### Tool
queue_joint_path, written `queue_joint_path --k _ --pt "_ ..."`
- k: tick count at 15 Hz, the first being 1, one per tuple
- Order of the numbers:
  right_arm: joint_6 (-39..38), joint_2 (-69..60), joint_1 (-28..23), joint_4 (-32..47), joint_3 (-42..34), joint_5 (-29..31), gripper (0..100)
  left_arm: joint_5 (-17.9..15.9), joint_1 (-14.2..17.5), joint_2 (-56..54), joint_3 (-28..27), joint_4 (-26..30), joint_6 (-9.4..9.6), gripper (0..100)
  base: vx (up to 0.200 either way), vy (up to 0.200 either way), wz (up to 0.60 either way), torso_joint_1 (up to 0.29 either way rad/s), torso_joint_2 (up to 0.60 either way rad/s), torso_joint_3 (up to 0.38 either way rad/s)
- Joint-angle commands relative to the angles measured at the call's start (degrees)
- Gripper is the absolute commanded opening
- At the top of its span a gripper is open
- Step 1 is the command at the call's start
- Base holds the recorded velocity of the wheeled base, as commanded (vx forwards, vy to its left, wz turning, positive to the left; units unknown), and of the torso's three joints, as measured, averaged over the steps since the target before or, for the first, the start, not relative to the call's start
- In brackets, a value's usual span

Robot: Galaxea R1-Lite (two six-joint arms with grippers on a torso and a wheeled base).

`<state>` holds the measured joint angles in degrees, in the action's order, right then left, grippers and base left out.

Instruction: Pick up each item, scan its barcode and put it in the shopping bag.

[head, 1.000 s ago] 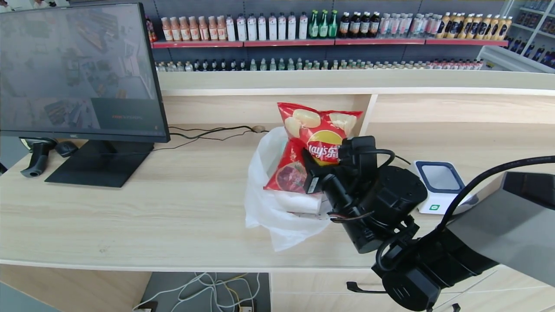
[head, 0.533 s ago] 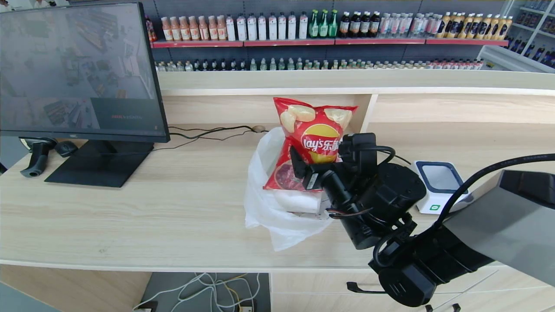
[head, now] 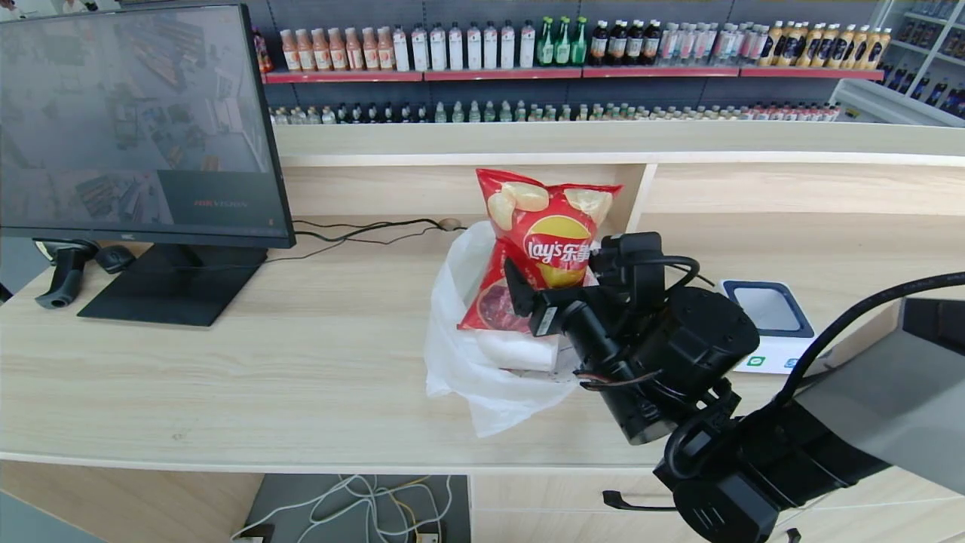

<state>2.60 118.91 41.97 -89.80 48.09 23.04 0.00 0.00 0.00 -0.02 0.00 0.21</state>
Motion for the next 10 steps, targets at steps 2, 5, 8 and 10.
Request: queue_joint_path --k 2,5,8,10 --pt "0.0 -5.3 0.0 -0.1 -4.1 -0.1 100 0.0 0.0 0.0 0.0 0.0 -0.03 100 0.000 0.000 0.00 0.000 0.00 0.000" --pt "0.2 -11.1 0.2 -0.1 -10.1 -0.1 100 0.0 0.0 0.0 0.0 0.0 -0.03 100 0.000 0.000 0.00 0.000 0.00 0.000" --pt "0.2 -19.9 -1.6 -0.2 -19.6 0.0 100 0.0 0.0 0.0 0.0 0.0 -0.03 100 0.000 0.000 0.00 0.000 0.00 0.000" --pt "0.1 -24.8 -3.7 -0.2 -25.1 -0.1 100 0.0 0.0 0.0 0.0 0.0 -0.03 100 0.000 0.000 0.00 0.000 0.00 0.000"
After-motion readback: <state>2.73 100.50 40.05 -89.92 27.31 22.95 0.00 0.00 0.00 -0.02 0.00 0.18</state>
